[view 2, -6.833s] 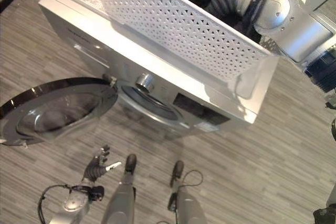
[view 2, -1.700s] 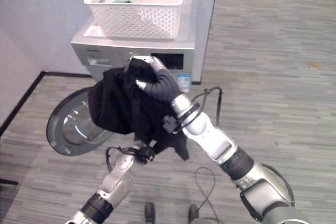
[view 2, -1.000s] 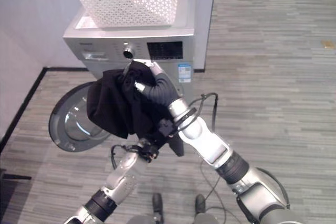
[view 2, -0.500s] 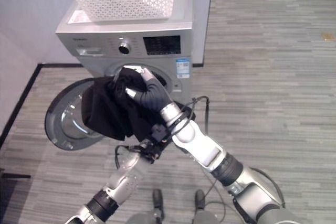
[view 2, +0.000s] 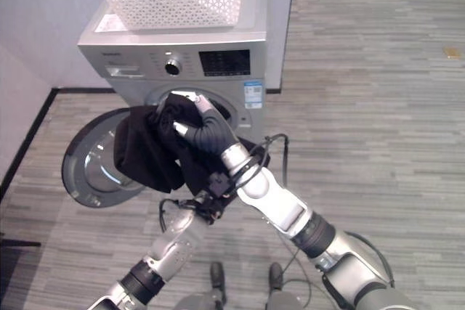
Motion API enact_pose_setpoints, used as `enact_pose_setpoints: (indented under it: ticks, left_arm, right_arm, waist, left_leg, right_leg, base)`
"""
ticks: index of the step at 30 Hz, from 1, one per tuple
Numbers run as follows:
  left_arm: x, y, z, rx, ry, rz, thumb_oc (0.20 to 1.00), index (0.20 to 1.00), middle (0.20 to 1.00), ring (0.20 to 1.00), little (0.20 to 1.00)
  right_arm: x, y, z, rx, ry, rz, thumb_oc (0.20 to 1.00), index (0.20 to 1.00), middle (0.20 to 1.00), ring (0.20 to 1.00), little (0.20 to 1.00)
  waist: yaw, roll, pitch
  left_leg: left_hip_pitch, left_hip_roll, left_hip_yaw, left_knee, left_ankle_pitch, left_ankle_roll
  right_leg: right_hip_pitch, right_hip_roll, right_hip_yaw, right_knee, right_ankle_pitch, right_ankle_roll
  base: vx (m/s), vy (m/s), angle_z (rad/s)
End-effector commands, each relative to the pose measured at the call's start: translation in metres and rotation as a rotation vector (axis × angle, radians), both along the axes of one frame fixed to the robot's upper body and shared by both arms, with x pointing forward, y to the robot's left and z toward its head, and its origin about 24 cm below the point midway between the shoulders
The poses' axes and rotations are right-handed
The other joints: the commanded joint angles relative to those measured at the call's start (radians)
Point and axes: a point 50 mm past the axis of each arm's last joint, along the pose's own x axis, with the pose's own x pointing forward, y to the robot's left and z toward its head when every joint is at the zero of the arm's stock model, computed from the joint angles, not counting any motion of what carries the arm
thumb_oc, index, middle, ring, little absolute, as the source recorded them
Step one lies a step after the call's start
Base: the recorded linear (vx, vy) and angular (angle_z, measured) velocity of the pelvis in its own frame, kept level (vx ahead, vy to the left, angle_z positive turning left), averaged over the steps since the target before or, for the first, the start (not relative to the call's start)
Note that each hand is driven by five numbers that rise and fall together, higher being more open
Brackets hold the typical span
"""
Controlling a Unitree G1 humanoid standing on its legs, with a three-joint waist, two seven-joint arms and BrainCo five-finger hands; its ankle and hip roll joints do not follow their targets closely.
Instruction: Grab the laundry basket,head to the washer,open it,put in the laundry and shut it.
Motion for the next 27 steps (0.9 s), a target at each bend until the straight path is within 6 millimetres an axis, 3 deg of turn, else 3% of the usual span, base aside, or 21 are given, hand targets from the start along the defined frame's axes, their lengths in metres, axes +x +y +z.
enact_pose_setpoints:
  ticks: [1, 20, 21, 22, 23, 24, 27]
  left_arm:
    - [0.007, -0.024, 0.029, 0.027, -0.171, -0.067, 1.000, 1.000, 1.000, 1.000, 1.000]
    - [0.006, -0.028, 0.029, 0.033, -0.176, -0.081, 1.000, 1.000, 1.000, 1.000, 1.000]
    - [0.006, -0.030, 0.029, 0.030, -0.175, -0.081, 0.831, 0.831, 0.831, 0.831, 0.831]
    - [0.007, -0.030, 0.029, 0.030, -0.175, -0.080, 0.536, 0.536, 0.536, 0.536, 0.536]
    - [0.008, -0.032, 0.030, 0.027, -0.174, -0.079, 0.341, 0.341, 0.341, 0.341, 0.341]
    - [0.009, -0.034, 0.030, 0.026, -0.173, -0.075, 0.200, 0.200, 0.200, 0.200, 0.200]
    - [0.009, -0.035, 0.031, 0.019, -0.173, -0.069, 0.200, 0.200, 0.200, 0.200, 0.200]
  right_arm:
    - [-0.013, 0.017, 0.049, 0.158, -0.145, 0.099, 0.200, 0.200, 0.200, 0.200, 0.200]
    - [-0.013, 0.019, 0.043, 0.173, -0.102, 0.118, 0.200, 0.200, 0.200, 0.200, 0.200]
    - [-0.013, 0.019, 0.042, 0.175, -0.098, 0.116, 0.200, 0.200, 0.200, 0.200, 0.200]
    - [-0.013, 0.019, 0.041, 0.175, -0.095, 0.114, 0.200, 0.200, 0.200, 0.200, 0.200]
    - [-0.012, 0.018, 0.041, 0.173, -0.094, 0.110, 0.200, 0.200, 0.200, 0.200, 0.200]
    - [-0.012, 0.018, 0.040, 0.174, -0.092, 0.100, 0.200, 0.200, 0.200, 0.200, 0.200]
    - [-0.011, 0.016, 0.039, 0.172, -0.091, 0.088, 0.200, 0.200, 0.200, 0.200, 0.200]
  waist:
    - [-0.011, -0.060, 0.013]
    - [-0.013, -0.067, 0.003]
    - [-0.014, -0.067, 0.003]
    - [-0.015, -0.068, 0.003]
    - [-0.016, -0.068, 0.003]
    - [-0.018, -0.069, 0.003]
    - [-0.020, -0.069, 0.003]
  left_leg:
    - [0.004, 0.008, 0.015, 0.003, -0.072, -0.014]
    - [0.014, 0.008, 0.014, 0.003, -0.077, -0.013]
    - [0.014, 0.008, 0.015, 0.003, -0.077, -0.014]
    - [0.014, 0.008, 0.015, 0.003, -0.077, -0.014]
    - [0.013, 0.008, 0.015, 0.003, -0.077, -0.015]
    - [0.011, 0.008, 0.016, 0.003, -0.077, -0.014]
    - [0.010, 0.008, 0.016, 0.003, -0.079, -0.014]
  right_leg:
    - [0.103, -0.092, -0.008, 0.003, -0.154, 0.083]
    - [0.115, -0.090, -0.013, 0.000, -0.157, 0.082]
    - [0.114, -0.090, -0.013, -0.001, -0.157, 0.082]
    - [0.114, -0.090, -0.013, -0.001, -0.156, 0.081]
    - [0.112, -0.090, -0.013, -0.001, -0.157, 0.082]
    - [0.111, -0.088, -0.014, -0.001, -0.157, 0.082]
    - [0.109, -0.089, -0.013, -0.001, -0.156, 0.082]
  base:
    - [0.00, 0.000, 0.00]
    - [0.00, 0.000, 0.00]
    - [0.00, 0.000, 0.00]
    - [0.00, 0.000, 0.00]
    - [0.00, 0.000, 0.00]
    - [0.00, 0.000, 0.00]
    - [0.00, 0.000, 0.00]
